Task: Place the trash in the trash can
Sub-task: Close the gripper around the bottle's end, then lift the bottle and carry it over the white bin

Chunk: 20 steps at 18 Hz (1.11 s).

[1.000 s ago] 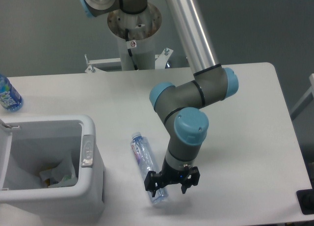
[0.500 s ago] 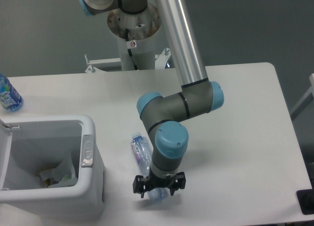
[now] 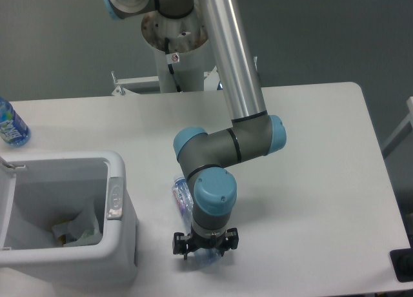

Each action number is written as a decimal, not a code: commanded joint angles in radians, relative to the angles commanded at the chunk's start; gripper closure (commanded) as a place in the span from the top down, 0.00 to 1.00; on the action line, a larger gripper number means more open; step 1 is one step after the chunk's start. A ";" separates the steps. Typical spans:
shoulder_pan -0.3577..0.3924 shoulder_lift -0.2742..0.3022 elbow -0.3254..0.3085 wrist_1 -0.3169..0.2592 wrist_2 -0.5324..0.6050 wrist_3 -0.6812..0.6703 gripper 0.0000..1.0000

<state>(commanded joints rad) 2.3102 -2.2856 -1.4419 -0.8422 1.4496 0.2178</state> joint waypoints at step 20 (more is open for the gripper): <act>0.020 0.096 0.021 0.006 0.026 0.100 0.60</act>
<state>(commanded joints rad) 2.3301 -2.1892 -1.4205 -0.8360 1.4757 0.3175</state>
